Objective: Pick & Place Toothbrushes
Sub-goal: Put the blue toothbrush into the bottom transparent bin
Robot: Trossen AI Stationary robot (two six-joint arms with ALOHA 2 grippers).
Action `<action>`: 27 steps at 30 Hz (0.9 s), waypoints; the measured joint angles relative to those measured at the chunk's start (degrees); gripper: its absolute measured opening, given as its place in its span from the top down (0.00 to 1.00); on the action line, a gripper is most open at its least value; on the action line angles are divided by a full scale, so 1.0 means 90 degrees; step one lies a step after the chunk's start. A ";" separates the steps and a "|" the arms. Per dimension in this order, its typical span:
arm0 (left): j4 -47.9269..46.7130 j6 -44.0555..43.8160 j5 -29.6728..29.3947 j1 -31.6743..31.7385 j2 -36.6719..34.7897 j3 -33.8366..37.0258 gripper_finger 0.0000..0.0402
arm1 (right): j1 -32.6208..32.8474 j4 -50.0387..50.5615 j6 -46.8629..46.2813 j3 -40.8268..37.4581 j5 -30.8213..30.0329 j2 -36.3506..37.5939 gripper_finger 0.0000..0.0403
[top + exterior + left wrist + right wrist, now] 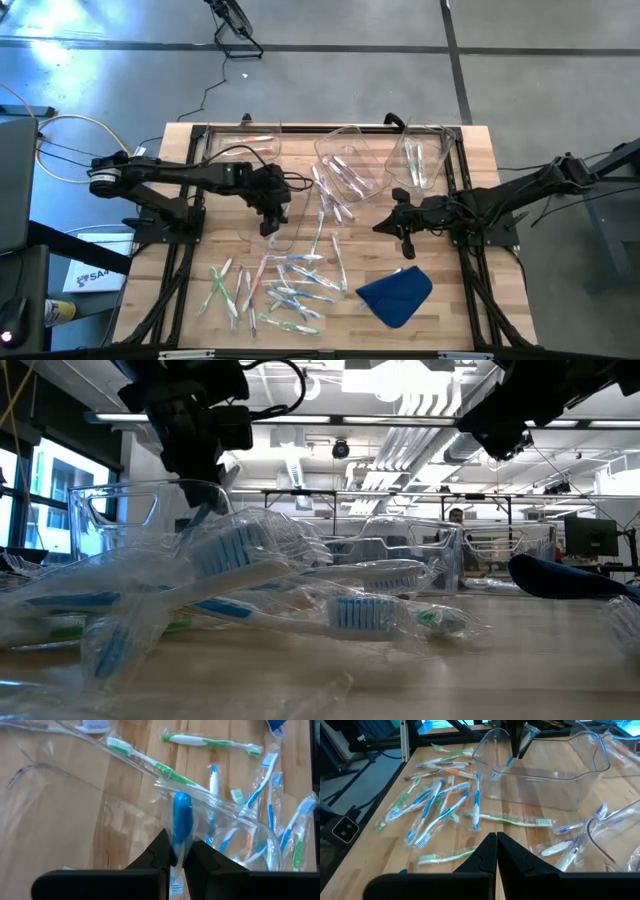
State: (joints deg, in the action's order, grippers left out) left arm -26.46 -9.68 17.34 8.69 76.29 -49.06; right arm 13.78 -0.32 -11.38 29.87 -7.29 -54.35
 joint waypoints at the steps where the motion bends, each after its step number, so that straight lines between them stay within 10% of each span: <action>1: 0.0000 0.0029 0.0001 0.0000 0.0000 0.0000 0.94 | 0.0000 0.0000 -0.0002 0.0000 0.0002 0.0000 0.99; 27: -0.0114 0.0045 -0.0656 0.0000 0.0002 0.0002 0.80 | 0.0000 0.0007 -0.0073 0.0007 0.0330 0.0000 0.99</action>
State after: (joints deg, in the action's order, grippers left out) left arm -27.49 -9.27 11.44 8.69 76.31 -49.04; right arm 13.78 -0.25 -12.04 29.93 -4.32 -54.35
